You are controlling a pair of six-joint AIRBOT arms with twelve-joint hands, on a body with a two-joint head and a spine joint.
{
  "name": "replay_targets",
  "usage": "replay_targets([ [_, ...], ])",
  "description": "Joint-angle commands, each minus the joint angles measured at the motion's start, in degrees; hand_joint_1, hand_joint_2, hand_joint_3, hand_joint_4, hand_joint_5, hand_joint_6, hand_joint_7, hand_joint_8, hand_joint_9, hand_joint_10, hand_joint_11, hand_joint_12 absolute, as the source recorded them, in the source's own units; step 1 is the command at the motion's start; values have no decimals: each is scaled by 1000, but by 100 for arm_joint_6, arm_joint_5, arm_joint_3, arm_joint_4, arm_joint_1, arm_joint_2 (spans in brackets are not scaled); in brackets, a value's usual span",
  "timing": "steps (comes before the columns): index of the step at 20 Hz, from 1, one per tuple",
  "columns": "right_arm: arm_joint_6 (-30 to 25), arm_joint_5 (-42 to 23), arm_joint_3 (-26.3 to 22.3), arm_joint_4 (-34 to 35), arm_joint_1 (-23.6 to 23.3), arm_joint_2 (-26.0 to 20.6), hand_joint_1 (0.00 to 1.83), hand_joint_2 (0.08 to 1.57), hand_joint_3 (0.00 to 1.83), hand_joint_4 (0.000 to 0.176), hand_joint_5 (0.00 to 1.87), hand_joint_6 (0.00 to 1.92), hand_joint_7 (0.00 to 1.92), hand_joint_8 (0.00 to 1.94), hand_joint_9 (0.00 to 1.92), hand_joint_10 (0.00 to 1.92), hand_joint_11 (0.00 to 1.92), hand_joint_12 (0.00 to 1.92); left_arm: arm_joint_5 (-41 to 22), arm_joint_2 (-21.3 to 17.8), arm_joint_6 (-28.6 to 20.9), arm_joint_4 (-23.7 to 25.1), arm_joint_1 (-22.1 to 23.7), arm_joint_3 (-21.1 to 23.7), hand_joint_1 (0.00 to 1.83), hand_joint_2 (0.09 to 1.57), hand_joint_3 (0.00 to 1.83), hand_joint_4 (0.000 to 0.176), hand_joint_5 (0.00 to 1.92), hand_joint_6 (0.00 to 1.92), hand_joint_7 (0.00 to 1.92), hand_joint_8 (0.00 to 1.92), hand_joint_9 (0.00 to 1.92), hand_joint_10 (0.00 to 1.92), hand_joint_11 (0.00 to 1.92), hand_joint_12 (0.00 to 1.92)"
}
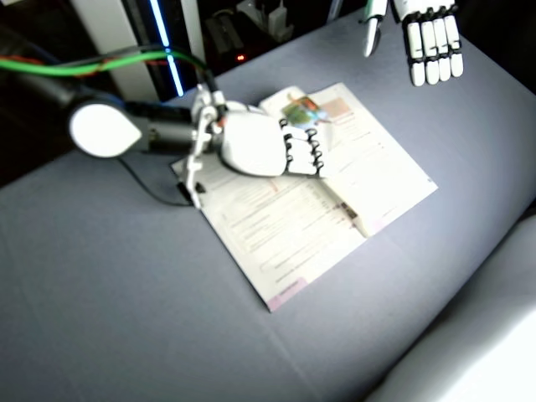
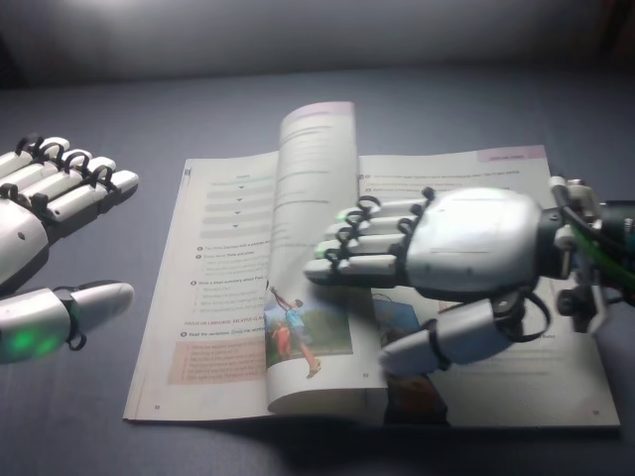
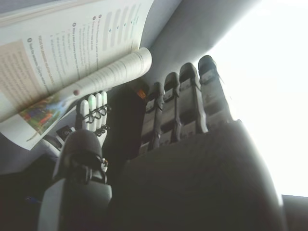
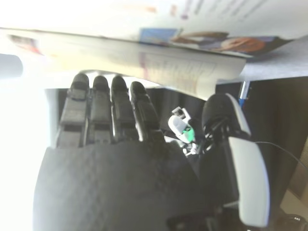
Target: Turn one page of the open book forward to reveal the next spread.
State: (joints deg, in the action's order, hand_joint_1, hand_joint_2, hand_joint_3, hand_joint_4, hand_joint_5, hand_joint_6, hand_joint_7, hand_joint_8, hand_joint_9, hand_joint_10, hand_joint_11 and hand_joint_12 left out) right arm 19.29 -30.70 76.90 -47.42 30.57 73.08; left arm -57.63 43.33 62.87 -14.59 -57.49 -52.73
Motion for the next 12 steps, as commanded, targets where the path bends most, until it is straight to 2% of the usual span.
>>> replay_targets([
  [1,-24,-538,32,198,-77,22,0,1284,11,0,42,6,34,6,10,4,0,0,-712,-45,-20,-36,46,-18,0,1312,0,0,132,5,126,8,117,13,58,40],
  [7,-24,-516,364,189,-97,534,0,1288,4,0,20,0,45,3,21,2,0,0,-824,-97,-42,-56,49,-21,0,1308,0,0,122,0,117,1,98,1,30,28],
  [12,-24,-470,544,-179,-262,994,0,1301,0,0,176,8,176,6,155,8,76,22,-863,-129,-63,-63,100,-70,0,1319,0,0,126,2,102,0,83,0,56,39],
])
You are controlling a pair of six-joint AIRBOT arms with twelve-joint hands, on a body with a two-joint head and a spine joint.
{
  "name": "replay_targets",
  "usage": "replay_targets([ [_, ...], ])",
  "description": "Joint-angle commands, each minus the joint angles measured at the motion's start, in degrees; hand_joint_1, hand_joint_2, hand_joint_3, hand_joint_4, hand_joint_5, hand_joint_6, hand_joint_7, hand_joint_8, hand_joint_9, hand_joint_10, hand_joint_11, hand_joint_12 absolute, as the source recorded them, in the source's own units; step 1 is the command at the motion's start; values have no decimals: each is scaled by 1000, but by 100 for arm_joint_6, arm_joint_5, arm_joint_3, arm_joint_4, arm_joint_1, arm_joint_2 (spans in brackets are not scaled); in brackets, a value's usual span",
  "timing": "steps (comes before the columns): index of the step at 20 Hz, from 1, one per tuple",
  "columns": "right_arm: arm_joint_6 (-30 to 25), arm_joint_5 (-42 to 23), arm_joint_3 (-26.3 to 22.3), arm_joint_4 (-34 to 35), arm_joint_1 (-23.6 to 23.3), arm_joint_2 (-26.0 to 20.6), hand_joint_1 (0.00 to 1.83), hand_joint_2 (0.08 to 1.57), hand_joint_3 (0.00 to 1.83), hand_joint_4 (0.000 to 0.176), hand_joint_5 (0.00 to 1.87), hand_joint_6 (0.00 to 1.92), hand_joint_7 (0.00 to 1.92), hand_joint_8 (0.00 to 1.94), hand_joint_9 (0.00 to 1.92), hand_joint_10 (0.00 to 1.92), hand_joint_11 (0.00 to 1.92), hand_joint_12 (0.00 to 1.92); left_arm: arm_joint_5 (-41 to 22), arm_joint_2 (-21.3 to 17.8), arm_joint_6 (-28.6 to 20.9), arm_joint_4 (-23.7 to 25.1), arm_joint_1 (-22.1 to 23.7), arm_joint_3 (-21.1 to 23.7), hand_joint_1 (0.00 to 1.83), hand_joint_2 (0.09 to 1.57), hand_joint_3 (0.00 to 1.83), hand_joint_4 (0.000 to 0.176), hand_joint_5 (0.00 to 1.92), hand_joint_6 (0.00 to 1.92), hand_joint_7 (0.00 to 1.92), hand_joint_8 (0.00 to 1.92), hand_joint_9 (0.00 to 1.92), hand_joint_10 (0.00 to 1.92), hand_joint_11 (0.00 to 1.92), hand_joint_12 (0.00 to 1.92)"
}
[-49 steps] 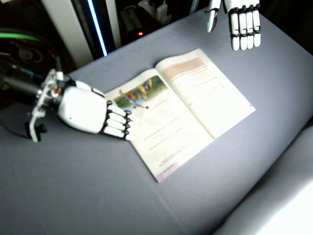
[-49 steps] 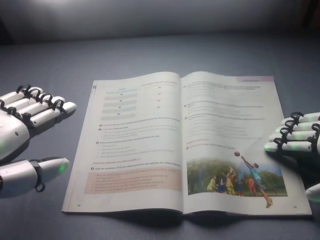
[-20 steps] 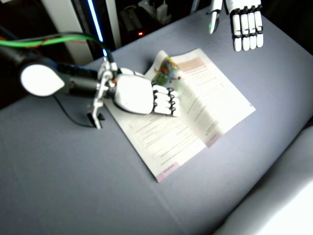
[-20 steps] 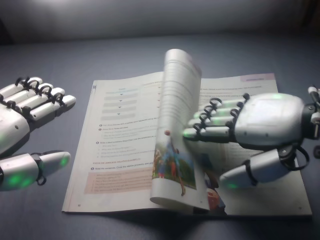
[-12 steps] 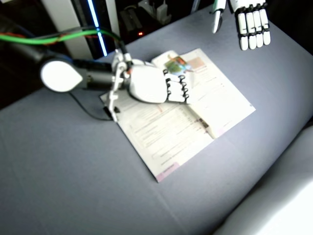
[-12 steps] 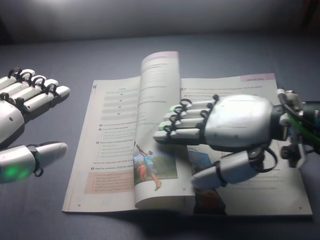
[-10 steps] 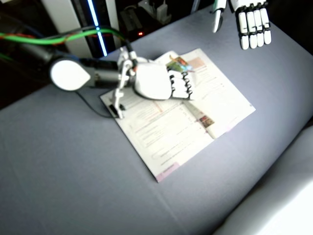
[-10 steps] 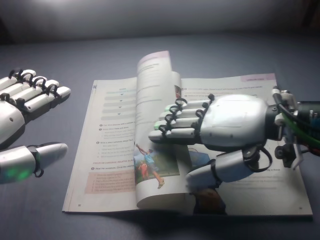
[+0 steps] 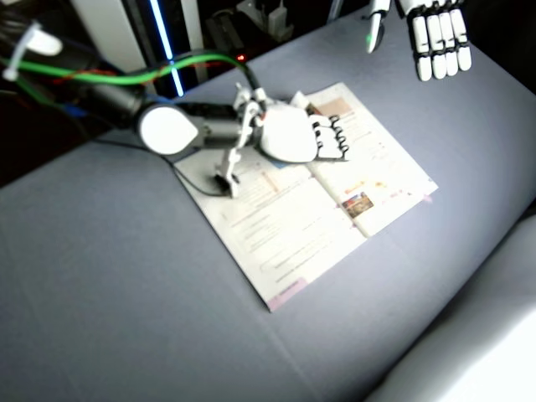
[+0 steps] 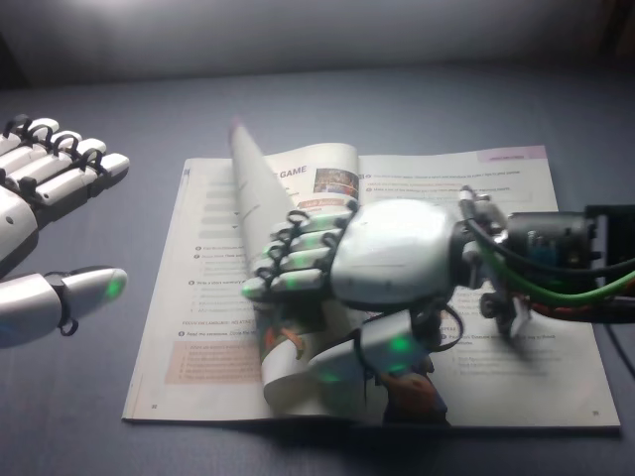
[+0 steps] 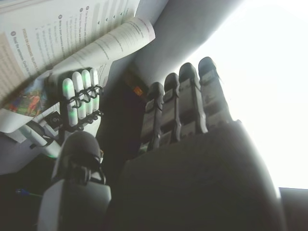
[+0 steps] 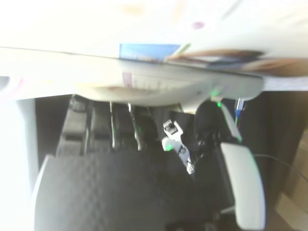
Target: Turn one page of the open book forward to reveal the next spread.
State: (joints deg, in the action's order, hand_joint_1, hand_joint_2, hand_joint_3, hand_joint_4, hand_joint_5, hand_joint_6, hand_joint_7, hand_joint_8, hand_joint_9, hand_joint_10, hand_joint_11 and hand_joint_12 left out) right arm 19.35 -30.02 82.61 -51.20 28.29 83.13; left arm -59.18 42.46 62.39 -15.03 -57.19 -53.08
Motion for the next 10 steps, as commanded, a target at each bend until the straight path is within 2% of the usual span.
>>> replay_targets([
  [1,-30,-541,-49,40,-68,72,0,1290,0,0,231,7,235,7,206,8,100,25,-717,-44,-49,-19,83,-64,0,1325,1,0,128,2,109,3,92,4,73,46],
  [5,-30,-572,-15,-143,-113,341,0,1317,9,0,210,0,219,0,174,0,89,17,-719,-102,-123,-23,91,-123,0,1335,5,0,133,4,111,3,95,4,83,52],
  [8,-30,-574,123,-185,-184,658,0,1322,6,0,131,0,145,0,105,0,45,4,-730,-135,-230,-32,91,-162,0,1293,0,0,142,5,140,13,128,15,80,52],
  [10,-30,-539,259,-183,-244,861,0,1306,0,0,125,0,139,0,117,6,61,10,-730,-142,-242,-32,91,-188,0,1319,0,0,157,8,149,10,124,7,56,43],
])
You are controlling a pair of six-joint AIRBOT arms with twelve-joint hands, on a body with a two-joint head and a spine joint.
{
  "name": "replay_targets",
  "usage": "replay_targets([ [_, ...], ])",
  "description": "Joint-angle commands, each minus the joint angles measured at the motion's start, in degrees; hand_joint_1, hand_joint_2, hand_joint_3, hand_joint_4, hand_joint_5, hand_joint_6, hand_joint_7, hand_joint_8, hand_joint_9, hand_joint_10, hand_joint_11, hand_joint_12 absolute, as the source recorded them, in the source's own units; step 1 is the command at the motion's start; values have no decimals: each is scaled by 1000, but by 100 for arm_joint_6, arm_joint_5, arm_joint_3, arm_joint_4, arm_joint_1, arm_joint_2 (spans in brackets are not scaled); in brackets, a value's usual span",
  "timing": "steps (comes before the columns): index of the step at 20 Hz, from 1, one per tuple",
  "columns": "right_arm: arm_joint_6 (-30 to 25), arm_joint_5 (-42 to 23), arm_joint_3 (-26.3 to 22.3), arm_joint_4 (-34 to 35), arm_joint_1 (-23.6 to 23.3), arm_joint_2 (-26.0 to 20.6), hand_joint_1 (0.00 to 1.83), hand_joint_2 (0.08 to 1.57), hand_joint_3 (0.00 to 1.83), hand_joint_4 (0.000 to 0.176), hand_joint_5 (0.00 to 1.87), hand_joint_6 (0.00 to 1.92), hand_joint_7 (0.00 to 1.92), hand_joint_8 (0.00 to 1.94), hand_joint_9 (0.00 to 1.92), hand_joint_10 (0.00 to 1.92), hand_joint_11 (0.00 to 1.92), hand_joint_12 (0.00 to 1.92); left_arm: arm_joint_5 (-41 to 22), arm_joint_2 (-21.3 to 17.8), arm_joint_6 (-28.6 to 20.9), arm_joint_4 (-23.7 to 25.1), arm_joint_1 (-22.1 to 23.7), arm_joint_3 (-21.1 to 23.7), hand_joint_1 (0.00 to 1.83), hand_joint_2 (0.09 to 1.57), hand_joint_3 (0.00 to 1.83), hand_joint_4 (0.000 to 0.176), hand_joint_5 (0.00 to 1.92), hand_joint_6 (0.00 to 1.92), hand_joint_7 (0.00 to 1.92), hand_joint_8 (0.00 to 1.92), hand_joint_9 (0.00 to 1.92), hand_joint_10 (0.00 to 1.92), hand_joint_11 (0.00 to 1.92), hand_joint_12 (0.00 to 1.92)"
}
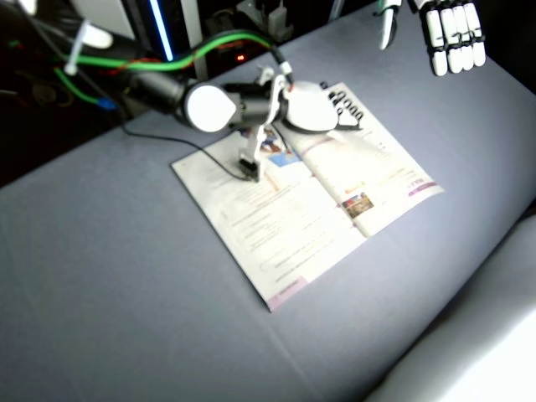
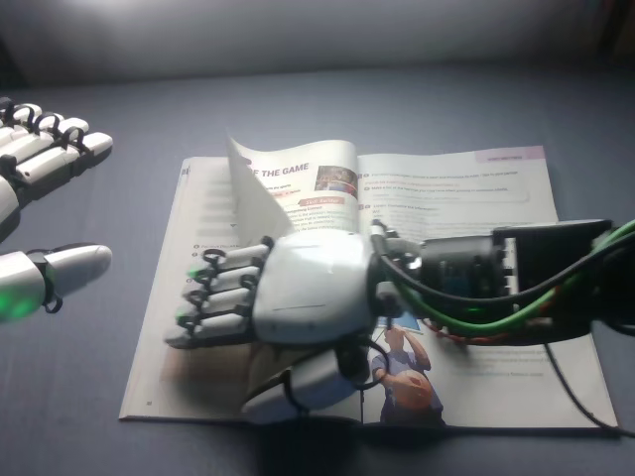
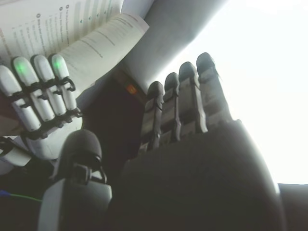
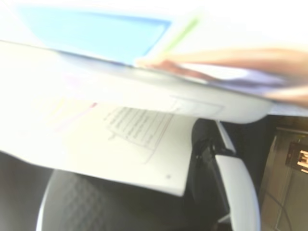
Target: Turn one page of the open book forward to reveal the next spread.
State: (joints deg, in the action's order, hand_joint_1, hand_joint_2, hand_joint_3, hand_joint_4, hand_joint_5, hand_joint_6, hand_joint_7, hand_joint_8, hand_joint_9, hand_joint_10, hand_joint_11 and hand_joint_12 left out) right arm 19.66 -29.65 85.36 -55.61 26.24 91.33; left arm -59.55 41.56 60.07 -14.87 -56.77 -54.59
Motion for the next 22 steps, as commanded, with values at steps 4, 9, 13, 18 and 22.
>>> replay_targets([
  [4,-61,-840,-210,130,-162,68,0,1251,0,0,158,13,171,12,152,16,79,18,-710,-167,-11,-144,48,-77,0,1339,9,0,130,1,108,0,77,2,19,28],
  [9,-61,-1983,-604,194,-277,-543,0,1335,17,0,124,1,149,0,107,0,29,1,-860,-345,-11,-434,-140,-48,0,1357,9,0,133,1,125,5,102,9,41,42],
  [13,-61,-2707,-810,687,-280,-992,5,1346,15,0,93,0,125,0,73,0,1,0,-819,-344,-11,-477,-187,-35,0,1350,4,0,122,0,108,0,93,4,50,47],
  [18,-61,-3049,-982,1247,-280,-1617,0,1302,0,0,132,19,135,9,68,13,46,20,-800,-343,-10,-464,-224,8,0,1307,4,0,197,2,216,4,201,3,0,479],
  [22,-61,-2853,-1047,1817,-238,-2003,42,1267,1,0,62,2,20,2,4,0,0,0,-941,-342,-10,-427,-259,96,0,1314,8,0,137,0,126,4,90,12,64,29],
])
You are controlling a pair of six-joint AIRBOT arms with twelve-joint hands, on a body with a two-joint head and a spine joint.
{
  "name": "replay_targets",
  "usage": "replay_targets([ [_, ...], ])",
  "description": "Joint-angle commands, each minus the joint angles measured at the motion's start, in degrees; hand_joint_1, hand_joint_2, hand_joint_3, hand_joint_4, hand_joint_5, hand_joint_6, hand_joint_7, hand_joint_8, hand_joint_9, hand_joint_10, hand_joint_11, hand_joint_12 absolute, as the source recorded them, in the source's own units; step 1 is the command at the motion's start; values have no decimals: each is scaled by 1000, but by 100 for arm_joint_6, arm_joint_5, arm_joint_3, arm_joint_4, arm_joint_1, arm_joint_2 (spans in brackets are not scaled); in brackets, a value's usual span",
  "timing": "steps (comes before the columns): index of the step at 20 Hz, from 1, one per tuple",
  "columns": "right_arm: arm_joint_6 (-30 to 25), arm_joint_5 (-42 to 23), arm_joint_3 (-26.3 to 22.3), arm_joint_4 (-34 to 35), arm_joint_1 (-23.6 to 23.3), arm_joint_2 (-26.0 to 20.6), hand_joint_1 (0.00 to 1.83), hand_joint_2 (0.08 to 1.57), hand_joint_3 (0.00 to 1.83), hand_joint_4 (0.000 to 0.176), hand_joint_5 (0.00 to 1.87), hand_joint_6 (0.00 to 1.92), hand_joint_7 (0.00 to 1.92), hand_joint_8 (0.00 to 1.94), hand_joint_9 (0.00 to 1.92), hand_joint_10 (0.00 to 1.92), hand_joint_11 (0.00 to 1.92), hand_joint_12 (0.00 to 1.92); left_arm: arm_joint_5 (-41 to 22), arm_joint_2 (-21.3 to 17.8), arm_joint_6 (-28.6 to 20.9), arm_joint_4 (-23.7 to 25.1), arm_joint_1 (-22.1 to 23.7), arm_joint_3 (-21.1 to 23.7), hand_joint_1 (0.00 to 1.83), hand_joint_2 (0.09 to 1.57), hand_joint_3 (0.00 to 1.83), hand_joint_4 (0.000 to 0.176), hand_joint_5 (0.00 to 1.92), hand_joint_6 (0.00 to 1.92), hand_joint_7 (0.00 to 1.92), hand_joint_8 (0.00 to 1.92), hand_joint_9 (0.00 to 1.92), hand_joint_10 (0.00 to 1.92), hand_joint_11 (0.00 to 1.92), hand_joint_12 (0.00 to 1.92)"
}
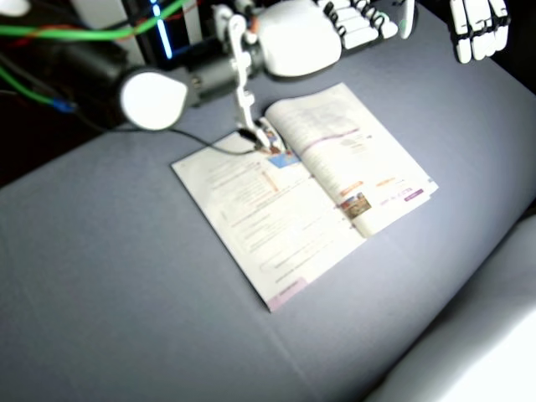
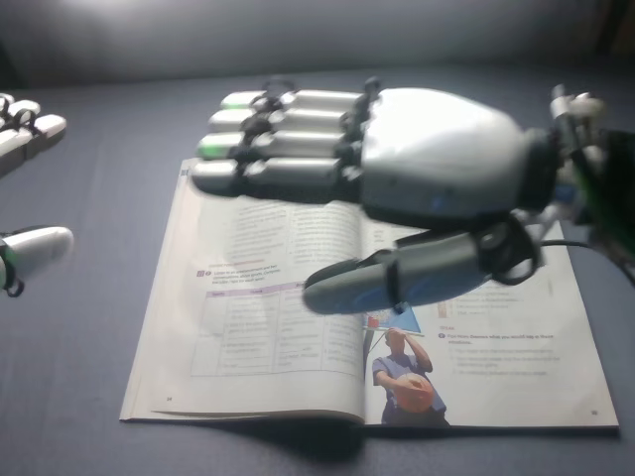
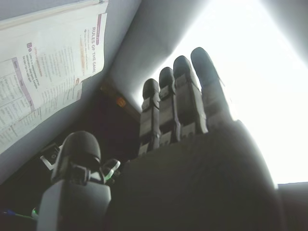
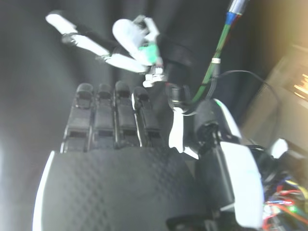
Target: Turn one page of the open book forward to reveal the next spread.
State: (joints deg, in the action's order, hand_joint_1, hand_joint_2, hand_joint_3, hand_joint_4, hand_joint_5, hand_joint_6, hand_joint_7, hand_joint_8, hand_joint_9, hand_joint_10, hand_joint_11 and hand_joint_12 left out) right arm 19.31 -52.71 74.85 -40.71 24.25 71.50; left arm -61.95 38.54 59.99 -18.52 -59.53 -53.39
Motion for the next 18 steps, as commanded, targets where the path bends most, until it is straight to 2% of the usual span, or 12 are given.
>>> replay_targets([
  [1,-26,-543,2,604,42,-171,42,1267,1,0,62,2,20,2,4,0,0,0,-808,-41,-1,-62,-8,16,0,1314,8,0,137,0,126,4,90,12,64,29],
  [5,-26,-648,-188,1623,445,-772,0,1244,0,0,87,13,67,19,22,8,8,4,-1376,2,-149,-44,-87,146,0,1287,0,0,125,6,115,4,56,5,27,14],
  [7,-26,-896,-305,2211,838,-1106,0,1210,0,0,105,5,105,8,78,9,62,25,-1706,98,-285,-15,-98,183,0,1228,0,97,75,0,48,0,3,0,0,0],
  [8,-26,-1001,-332,2410,982,-1205,0,1207,0,0,123,9,136,15,119,19,119,50,-1802,134,-364,3,-107,184,0,1215,0,118,72,1,28,0,0,0,0,0],
  [9,-26,-1191,-387,2743,1259,-1383,0,1277,22,0,112,2,95,2,61,3,35,14,-1933,183,-491,48,-131,184,0,1216,0,104,62,0,11,0,0,0,0,0],
  [10,-26,-1399,-459,3071,1527,-1521,30,1359,19,0,86,0,54,0,12,0,6,2,-2049,227,-613,101,-163,192,0,1223,0,100,54,0,1,0,0,0,0,0],
  [11,-26,-1537,-533,3270,1717,-1623,5,1367,12,0,74,0,52,2,12,3,0,0,-2121,251,-647,121,-192,211,0,1238,0,82,63,4,0,0,0,0,0,0],
  [12,-26,-1801,-682,3629,2006,-1797,5,1367,12,0,74,0,52,2,12,3,0,0,-2243,281,-664,136,-240,246,0,1238,0,82,63,4,0,0,0,0,0,0],
  [13,-26,-2011,-806,3879,2228,-1954,0,1315,0,0,77,2,80,11,31,8,6,2,-2330,305,-688,146,-274,268,0,1276,8,96,83,12,0,0,0,0,0,0],
  [14,-26,-2327,-967,4179,2540,-2150,0,1327,0,0,91,7,76,8,11,1,0,0,-2436,352,-781,162,-310,275,0,1302,8,36,110,7,47,3,0,0,0,0],
  [15,-26,-2623,-1072,4418,2790,-2253,58,1368,8,0,106,9,86,8,13,2,0,0,-2526,394,-872,175,-324,271,0,1276,0,0,118,6,91,16,43,16,25,10],
  [18,-26,-3426,-1263,5051,3513,-2373,131,1385,4,0,132,8,121,9,94,17,84,41,-2762,508,-1078,190,-334,256,0,1267,0,0,120,0,120,4,75,5,52,15],
])
